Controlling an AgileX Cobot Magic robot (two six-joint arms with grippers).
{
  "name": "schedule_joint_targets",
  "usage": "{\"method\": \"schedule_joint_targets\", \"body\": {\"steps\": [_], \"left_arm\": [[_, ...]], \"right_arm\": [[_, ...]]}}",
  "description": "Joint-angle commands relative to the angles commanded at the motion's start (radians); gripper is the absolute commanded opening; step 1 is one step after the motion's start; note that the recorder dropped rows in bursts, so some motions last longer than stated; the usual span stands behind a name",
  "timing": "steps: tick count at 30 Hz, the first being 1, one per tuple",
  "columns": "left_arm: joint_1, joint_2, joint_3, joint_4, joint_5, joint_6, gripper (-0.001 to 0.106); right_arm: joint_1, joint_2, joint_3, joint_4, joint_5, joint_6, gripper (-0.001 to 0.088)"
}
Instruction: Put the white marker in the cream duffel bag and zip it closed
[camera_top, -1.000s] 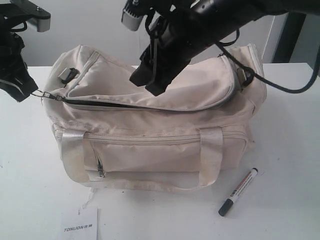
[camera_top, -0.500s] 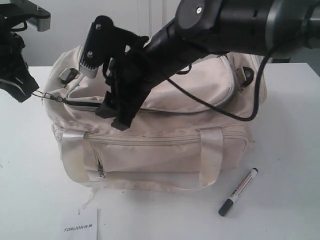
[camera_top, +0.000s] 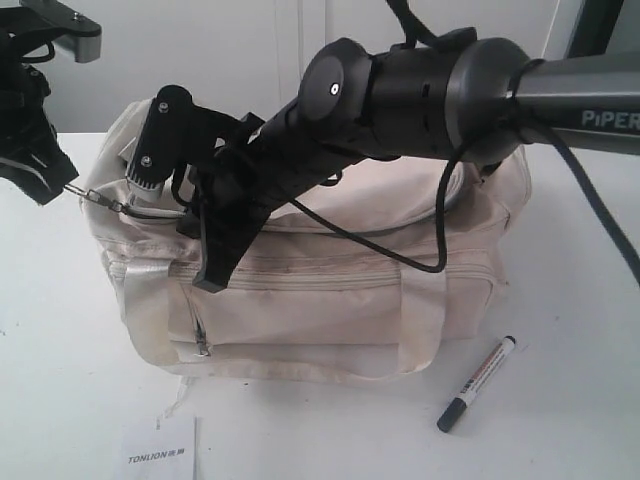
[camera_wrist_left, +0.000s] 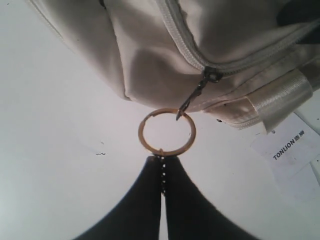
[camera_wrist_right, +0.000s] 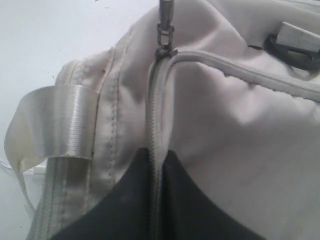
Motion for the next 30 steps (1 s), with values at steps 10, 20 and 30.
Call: {"method": "schedule_joint_targets", "body": {"steps": [10, 20, 30], "left_arm": [[0.000, 0.038, 0.000, 0.094, -0.037, -0.029, 0.000], [0.000, 0.074, 0.000, 0.171, -0.163, -0.098, 0.000], [0.000, 0.111, 0.000, 0.183, -0.240, -0.127, 0.000]], "right_arm": [[0.000, -0.056, 0.000, -0.004, 0.006, 0.000, 0.0000], [0.000, -0.060, 0.000, -0.023, 0.046, 0.000, 0.0000], [0.000, -0.060, 0.000, -0.027, 0.067, 0.000, 0.0000]]}}
